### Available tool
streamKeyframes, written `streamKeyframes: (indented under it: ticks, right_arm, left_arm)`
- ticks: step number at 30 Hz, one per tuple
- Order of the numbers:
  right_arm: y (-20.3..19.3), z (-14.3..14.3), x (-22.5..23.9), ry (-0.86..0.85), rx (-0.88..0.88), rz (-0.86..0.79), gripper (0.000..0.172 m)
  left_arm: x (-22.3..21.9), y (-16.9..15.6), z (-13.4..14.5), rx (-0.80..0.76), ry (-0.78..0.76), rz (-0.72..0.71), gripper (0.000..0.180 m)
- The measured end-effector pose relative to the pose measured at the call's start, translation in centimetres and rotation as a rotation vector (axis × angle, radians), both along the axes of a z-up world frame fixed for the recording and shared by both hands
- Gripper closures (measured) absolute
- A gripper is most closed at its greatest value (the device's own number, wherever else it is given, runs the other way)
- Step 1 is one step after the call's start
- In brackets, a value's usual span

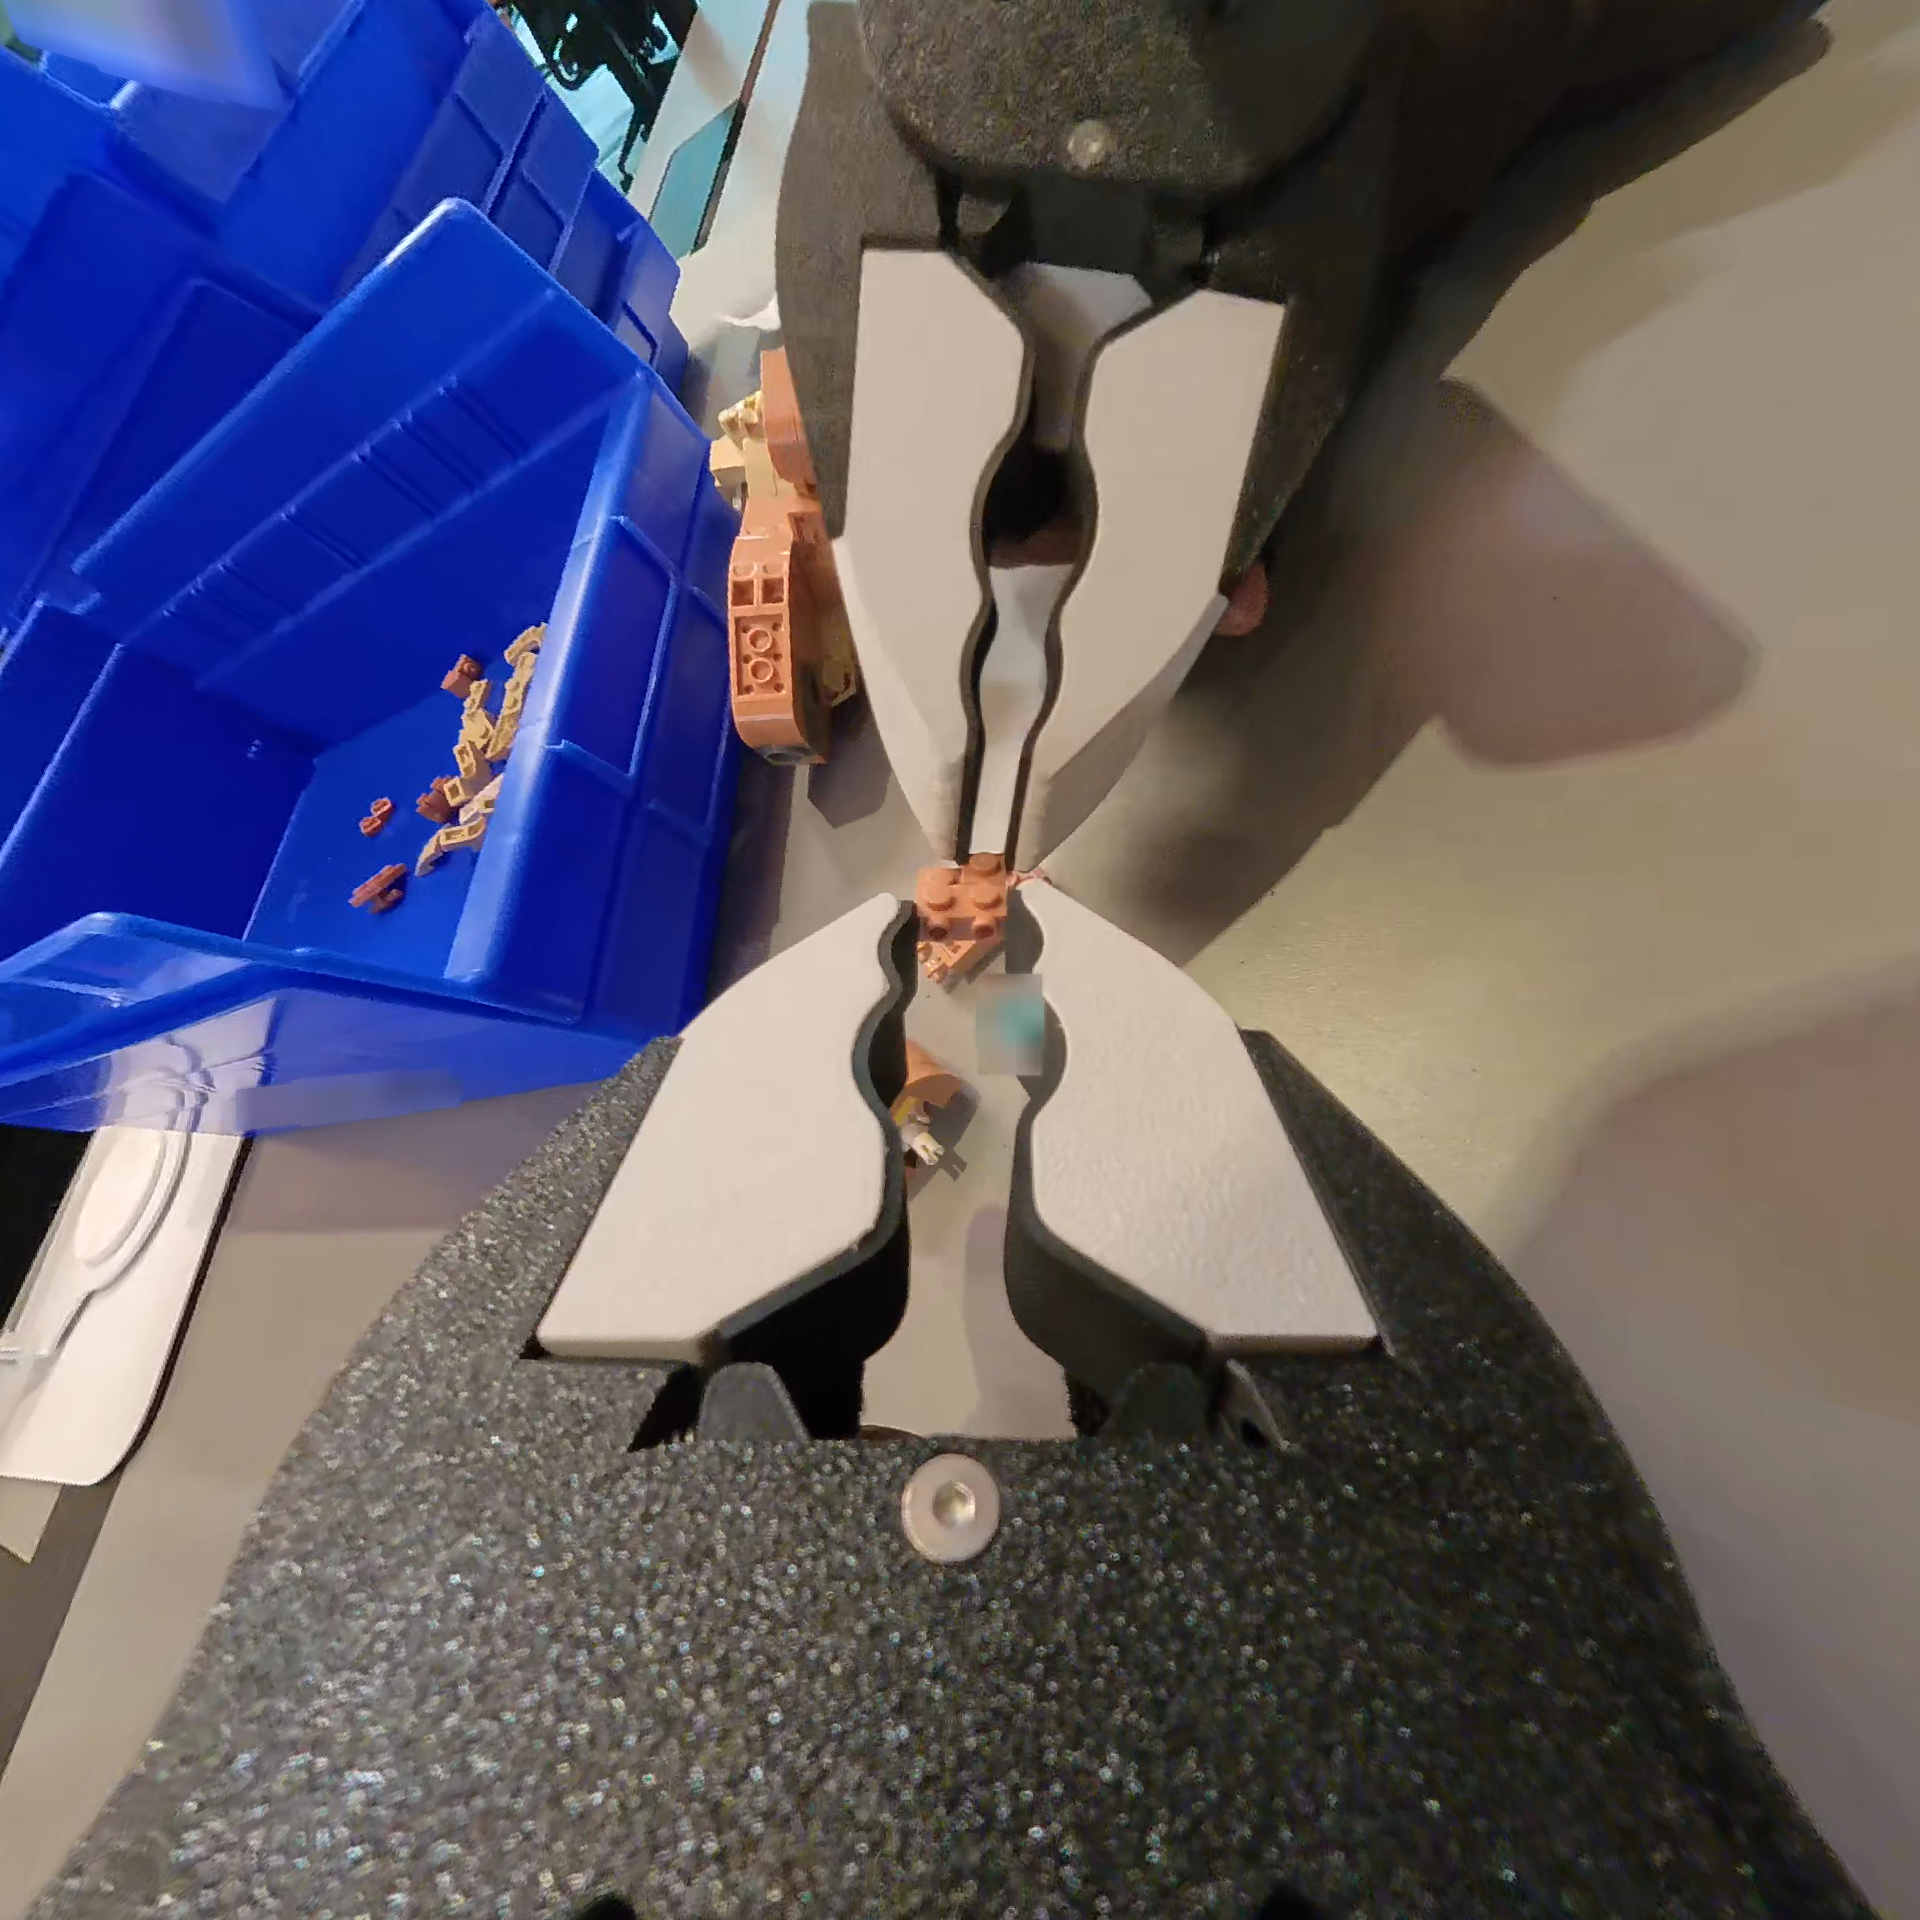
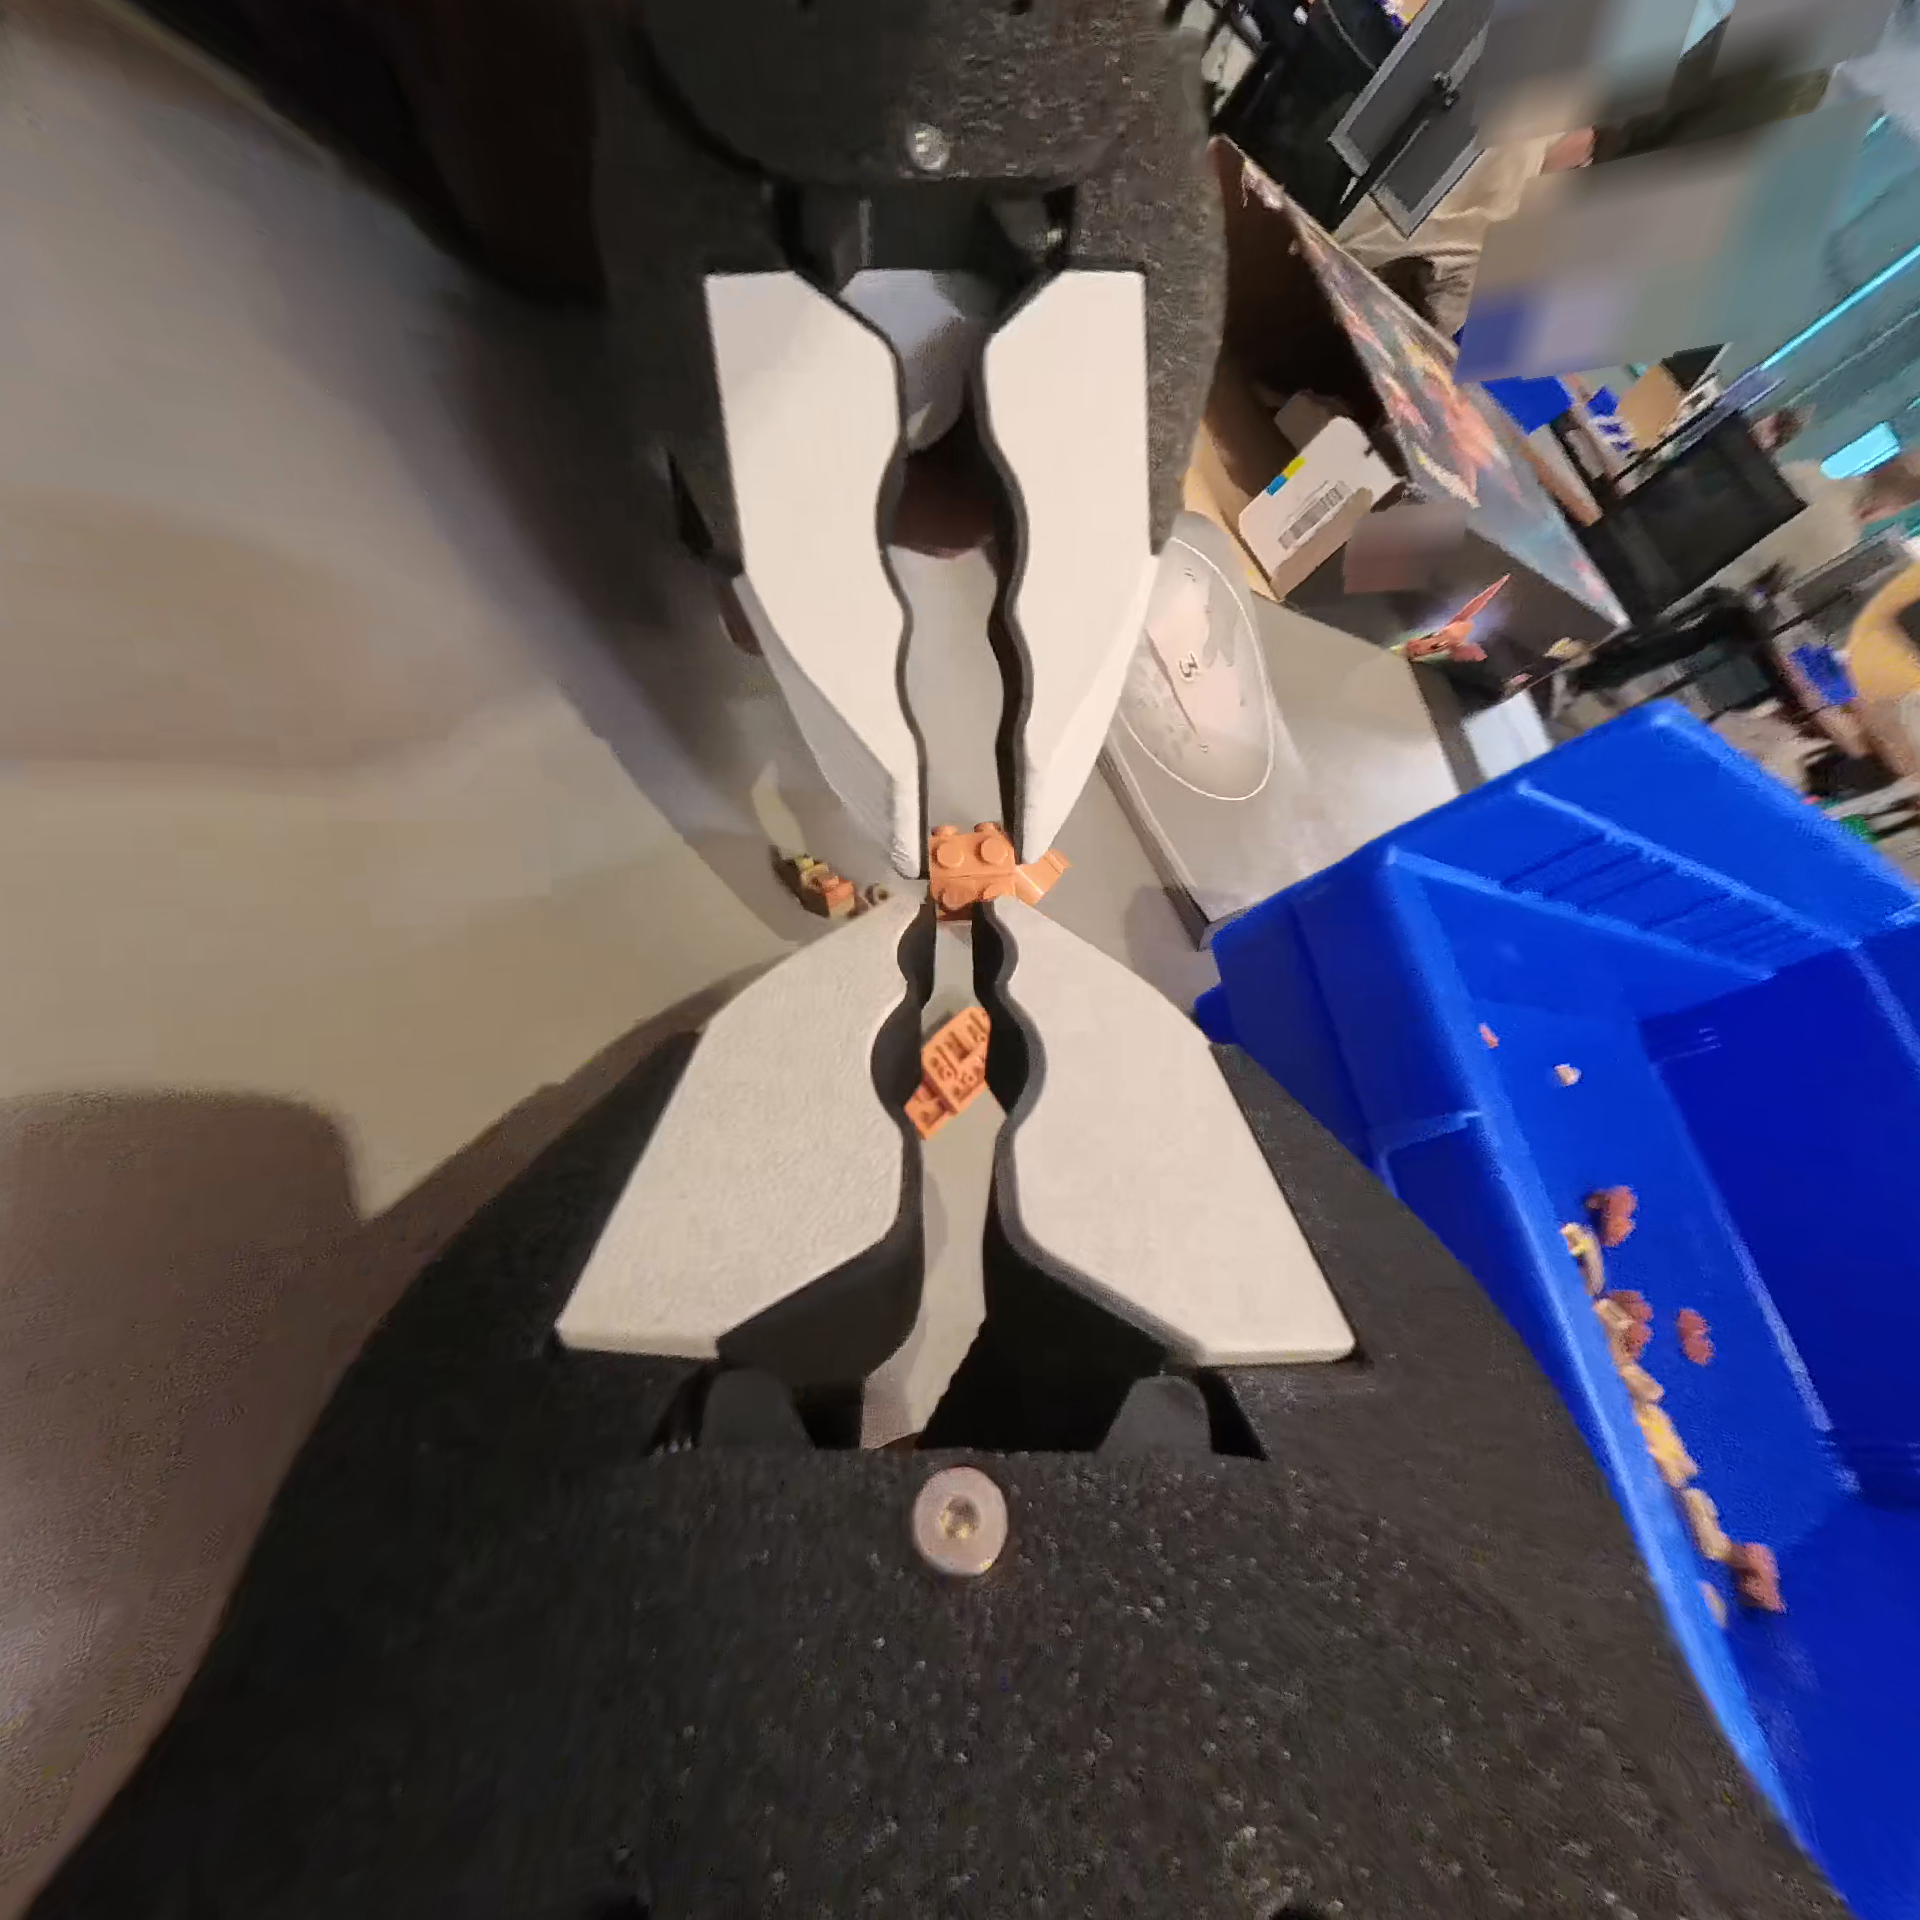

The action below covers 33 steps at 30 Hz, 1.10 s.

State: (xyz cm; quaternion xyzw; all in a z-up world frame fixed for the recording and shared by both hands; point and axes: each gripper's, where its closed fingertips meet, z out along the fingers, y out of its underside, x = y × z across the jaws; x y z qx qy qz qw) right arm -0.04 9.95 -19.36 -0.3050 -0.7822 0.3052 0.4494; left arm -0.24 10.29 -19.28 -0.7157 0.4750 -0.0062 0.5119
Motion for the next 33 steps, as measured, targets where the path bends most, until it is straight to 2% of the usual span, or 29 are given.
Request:
streamKeyframes:
  ticks: [3, 12, 13, 15, 17, 23, 33]
  right_arm:
    - [0.0, -0.2, 0.1, 0.012, 0.092, 0.006, 0.165]
    - [0.2, -0.2, 0.0, 0.040, 0.169, 0.003, 0.165]
    - [0.2, -0.2, 0.1, 0.041, 0.173, 0.004, 0.171]
    - [0.6, -0.2, -0.1, 0.053, 0.186, -0.016, 0.172]
    - [1.4, -0.1, -0.2, 0.061, 0.194, -0.052, 0.172]
    - [0.9, 0.2, -0.3, 0.078, 0.176, -0.035, 0.159]
    - [0.2, -0.4, -0.5, 0.072, 0.244, -0.028, 0.159]
  left_arm:
    - [0.1, 0.0, -0.3, -0.006, 0.011, 0.001, 0.164]
    - [-0.1, 0.1, -0.3, -0.016, 0.008, 0.021, 0.164]
    - [-0.2, 0.2, -0.3, -0.013, 0.008, 0.026, 0.164]
    - [-1.0, 0.5, -0.2, 0.002, 0.029, 0.055, 0.164]
    - [-1.1, 0.6, 0.2, -0.010, -0.026, 0.052, 0.164]
    - [-0.8, 0.5, 0.1, -0.026, -0.043, 0.048, 0.164]
    - [-0.2, 0.2, -0.2, -0.048, -0.039, 0.034, 0.164]
